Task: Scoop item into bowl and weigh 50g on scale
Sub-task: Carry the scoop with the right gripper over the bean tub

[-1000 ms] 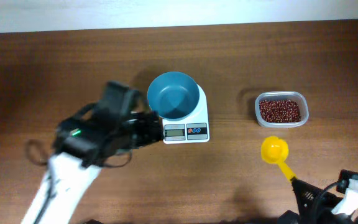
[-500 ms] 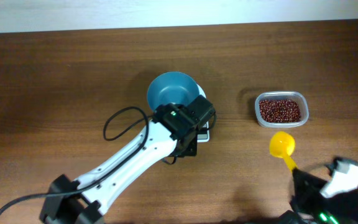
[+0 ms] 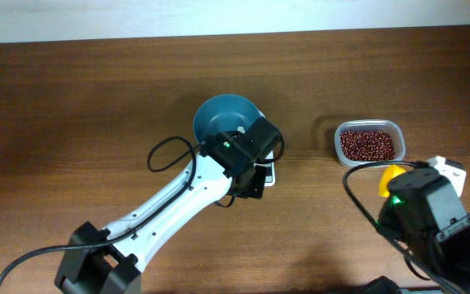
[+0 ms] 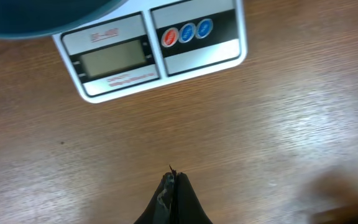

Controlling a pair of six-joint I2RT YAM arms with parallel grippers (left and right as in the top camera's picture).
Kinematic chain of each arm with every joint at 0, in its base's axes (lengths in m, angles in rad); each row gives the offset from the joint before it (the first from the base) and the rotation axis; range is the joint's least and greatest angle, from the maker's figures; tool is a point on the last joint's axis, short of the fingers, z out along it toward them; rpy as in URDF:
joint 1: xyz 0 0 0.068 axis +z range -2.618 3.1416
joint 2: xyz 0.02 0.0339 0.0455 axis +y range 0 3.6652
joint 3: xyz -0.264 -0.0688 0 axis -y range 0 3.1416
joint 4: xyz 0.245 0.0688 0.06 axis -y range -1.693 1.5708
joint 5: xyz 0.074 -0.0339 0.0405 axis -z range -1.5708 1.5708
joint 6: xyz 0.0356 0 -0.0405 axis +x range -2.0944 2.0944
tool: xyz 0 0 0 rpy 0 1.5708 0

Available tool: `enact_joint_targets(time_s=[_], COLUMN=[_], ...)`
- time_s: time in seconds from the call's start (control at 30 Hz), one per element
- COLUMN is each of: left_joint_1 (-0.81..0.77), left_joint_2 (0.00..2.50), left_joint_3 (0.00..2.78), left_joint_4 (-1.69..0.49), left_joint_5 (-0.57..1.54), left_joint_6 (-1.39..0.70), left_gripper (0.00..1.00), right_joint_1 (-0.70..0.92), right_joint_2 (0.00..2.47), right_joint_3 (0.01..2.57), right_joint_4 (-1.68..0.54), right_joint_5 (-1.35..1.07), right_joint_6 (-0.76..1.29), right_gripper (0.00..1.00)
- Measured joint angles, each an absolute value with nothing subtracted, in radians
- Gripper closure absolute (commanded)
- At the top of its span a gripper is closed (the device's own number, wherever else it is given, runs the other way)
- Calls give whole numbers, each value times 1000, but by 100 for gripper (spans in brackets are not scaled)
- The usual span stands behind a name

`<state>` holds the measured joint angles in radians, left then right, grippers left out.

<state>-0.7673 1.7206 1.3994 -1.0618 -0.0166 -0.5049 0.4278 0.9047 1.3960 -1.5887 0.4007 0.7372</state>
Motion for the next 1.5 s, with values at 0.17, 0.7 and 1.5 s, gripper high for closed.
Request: enact_joint_targets(time_s=[0.17, 0.7, 1.5], left_joint_1=[-759, -762, -834], left_joint_2=[1721, 1501, 1667], left_joint_3=[1384, 1367, 1041], left_joint_4=[-1072, -1002, -487], left_joint_5=[-11, 19, -190], left_joint_6=[-471, -459, -369], left_gripper=[100, 100, 100], right_joint_1=[379, -196, -388], right_joint_2=[904, 887, 1185], right_joint_3=[1396, 1398, 1398], right_joint_4=[-1573, -1467, -1375], right_joint_5=[353, -6, -343], right_joint_6=[669, 279, 108], right_gripper=[96, 96, 96])
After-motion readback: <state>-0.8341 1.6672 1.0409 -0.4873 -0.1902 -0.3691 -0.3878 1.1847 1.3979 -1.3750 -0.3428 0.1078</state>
